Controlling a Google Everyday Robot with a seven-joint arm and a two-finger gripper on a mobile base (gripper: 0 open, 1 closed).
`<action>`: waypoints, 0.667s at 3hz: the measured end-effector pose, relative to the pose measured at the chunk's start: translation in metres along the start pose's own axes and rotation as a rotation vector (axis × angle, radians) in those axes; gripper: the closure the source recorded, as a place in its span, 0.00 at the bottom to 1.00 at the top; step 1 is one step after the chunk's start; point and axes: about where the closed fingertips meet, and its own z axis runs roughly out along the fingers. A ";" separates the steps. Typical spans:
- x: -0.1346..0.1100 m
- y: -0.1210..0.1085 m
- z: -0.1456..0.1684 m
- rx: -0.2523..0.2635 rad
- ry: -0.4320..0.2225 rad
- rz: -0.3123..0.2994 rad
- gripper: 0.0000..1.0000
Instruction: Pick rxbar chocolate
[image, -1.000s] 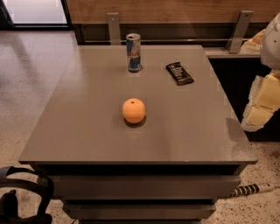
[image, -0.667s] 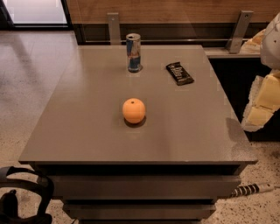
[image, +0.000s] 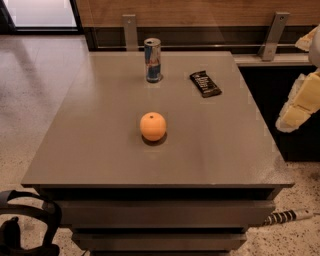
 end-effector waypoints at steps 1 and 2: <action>0.017 -0.022 0.022 0.065 -0.043 0.159 0.00; 0.034 -0.044 0.058 0.109 -0.140 0.313 0.00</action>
Offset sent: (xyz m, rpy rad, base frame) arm 0.1444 -0.0771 -0.0443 0.4789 -0.4677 -0.4132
